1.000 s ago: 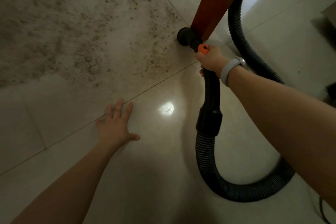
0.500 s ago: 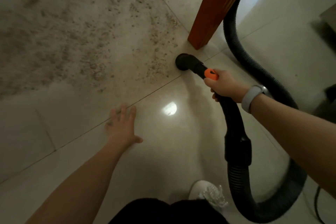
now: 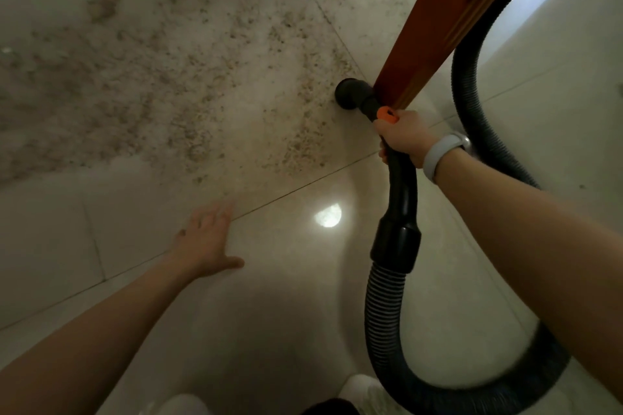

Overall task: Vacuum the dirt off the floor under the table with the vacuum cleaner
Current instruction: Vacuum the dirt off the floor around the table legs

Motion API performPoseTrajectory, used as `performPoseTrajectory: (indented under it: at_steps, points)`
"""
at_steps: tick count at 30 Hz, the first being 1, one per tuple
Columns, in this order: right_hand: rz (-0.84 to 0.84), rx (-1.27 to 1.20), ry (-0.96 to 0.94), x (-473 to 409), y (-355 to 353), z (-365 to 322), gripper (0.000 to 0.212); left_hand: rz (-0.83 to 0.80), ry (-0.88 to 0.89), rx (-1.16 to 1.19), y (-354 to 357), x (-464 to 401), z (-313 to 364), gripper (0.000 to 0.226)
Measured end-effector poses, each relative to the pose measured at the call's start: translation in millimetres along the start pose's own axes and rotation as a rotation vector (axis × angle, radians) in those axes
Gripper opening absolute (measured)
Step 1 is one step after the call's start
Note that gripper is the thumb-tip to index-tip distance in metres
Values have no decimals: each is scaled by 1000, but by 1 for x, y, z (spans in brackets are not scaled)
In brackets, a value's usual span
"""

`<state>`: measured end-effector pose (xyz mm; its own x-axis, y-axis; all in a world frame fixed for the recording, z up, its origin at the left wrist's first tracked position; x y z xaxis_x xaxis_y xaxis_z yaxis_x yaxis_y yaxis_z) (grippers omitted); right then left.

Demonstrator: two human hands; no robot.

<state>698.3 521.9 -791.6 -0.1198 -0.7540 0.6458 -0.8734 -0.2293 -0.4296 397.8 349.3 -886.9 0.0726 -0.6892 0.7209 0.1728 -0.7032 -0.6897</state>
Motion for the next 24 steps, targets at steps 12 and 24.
performPoseTrajectory:
  at_steps: [12, 24]
  points:
    - [-35, 108, -28, 48, -3, 53, 14, 73, -154, 184, 24, -2, 5, 122]
    - [-74, 100, -63, 96, 9, 84, 16, 73, -157, 185, 21, 2, 6, 120]
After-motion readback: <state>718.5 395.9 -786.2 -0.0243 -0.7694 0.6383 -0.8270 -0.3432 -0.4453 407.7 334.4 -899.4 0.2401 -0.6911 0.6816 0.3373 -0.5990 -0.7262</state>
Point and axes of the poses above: each hand's wrist, its own x-axis away from the middle knuckle, its own y-axis out of the palm, z = x × y, the point moved 6 cm from there along -x, towards the middle knuckle, and after that the axes turned 1 degree about -y, right-handed, at the moved point
